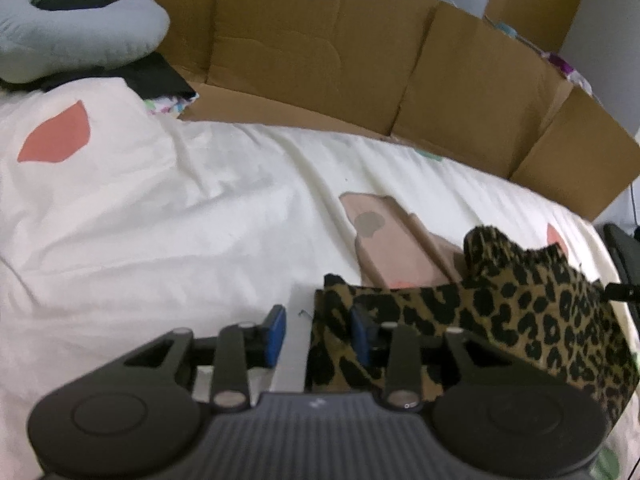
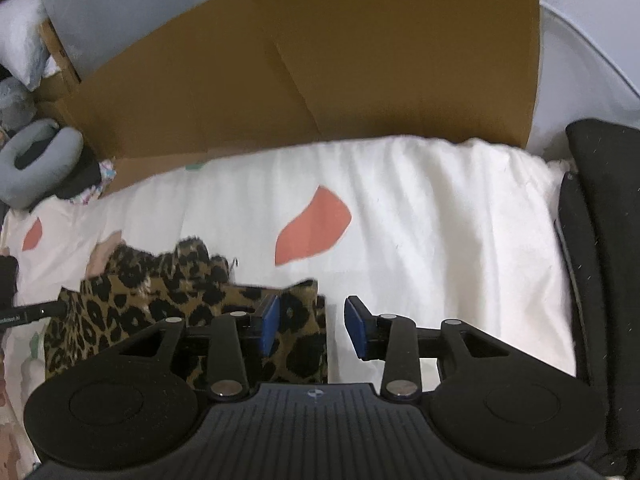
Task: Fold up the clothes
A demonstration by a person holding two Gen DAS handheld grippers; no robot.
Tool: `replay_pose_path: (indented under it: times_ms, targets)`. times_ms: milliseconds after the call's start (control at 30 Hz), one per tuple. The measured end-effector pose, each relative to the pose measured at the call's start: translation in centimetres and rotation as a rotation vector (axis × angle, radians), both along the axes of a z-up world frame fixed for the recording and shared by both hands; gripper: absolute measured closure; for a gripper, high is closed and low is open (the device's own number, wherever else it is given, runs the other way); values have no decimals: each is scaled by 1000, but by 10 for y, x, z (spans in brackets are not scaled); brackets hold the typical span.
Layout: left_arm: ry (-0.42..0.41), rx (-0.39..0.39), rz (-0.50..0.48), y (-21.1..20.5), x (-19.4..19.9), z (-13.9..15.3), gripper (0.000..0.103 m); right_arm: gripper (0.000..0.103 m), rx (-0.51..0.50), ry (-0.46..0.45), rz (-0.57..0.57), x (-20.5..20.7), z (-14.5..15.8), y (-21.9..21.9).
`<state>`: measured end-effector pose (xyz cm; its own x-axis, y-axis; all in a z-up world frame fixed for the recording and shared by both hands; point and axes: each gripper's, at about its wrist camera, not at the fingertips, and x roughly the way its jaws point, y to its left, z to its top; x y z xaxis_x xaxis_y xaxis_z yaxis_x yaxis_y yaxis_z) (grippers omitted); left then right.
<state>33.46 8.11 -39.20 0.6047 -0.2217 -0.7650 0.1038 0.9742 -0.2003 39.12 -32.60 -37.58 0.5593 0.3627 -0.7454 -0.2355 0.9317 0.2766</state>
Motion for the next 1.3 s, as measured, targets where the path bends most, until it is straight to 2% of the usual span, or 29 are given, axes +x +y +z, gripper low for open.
replay_pose_path:
  times_ms: [333,533,600,700,800,1200,1233,1300]
  targets:
    - [13,23,-51,-15,3,-8,67,60,-89,53,69,6,-27,28]
    - [16,31,-58,-22,4,-11,62,59,-147,38,103,5,-30,37]
    - [12,43,-67,-26,4,-11,60,66,-147,40,114,6,-29,37]
    - [10,61,-83,-31,5,-11,60,91,-149,32,138,5,-25,38]
    - [10,66,-87,-33,6,-12,59,97,-143,16,123,3,-18,36]
    - [26,57,-83,-30,12,-13,56,98,-139,-35,80,-11,-2,22]
    - [27,52,-83,-29,13,-13,57,98,-138,-34,79,-11,-1,22]
    - [22,64,-92,-28,14,-12,65,98,-133,-36,76,-10,0,22]
